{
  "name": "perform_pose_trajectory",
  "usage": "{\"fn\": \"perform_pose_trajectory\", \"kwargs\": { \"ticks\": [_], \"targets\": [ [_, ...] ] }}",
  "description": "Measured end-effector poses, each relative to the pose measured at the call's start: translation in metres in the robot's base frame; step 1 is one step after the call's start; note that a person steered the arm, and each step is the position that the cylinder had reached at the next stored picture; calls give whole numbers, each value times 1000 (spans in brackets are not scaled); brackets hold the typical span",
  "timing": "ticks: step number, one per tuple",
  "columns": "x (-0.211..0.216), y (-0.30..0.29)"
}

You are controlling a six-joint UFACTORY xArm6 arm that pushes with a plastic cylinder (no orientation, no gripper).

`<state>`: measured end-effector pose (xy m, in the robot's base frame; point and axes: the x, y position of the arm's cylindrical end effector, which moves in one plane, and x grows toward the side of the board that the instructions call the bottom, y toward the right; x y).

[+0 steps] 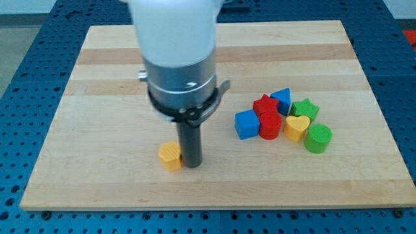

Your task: Move the yellow hexagon slightly up

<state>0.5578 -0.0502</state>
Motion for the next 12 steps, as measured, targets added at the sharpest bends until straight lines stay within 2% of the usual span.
{"fn": "perform_pose_trajectory", "kwargs": {
  "ticks": [2, 3, 4, 7, 10, 11, 12],
  "targets": [
    [2, -30],
    [-7, -30],
    [-47, -32],
    [-47, -8],
    [-20, -20],
    [13, -21],
    [29, -29]
  ]
}}
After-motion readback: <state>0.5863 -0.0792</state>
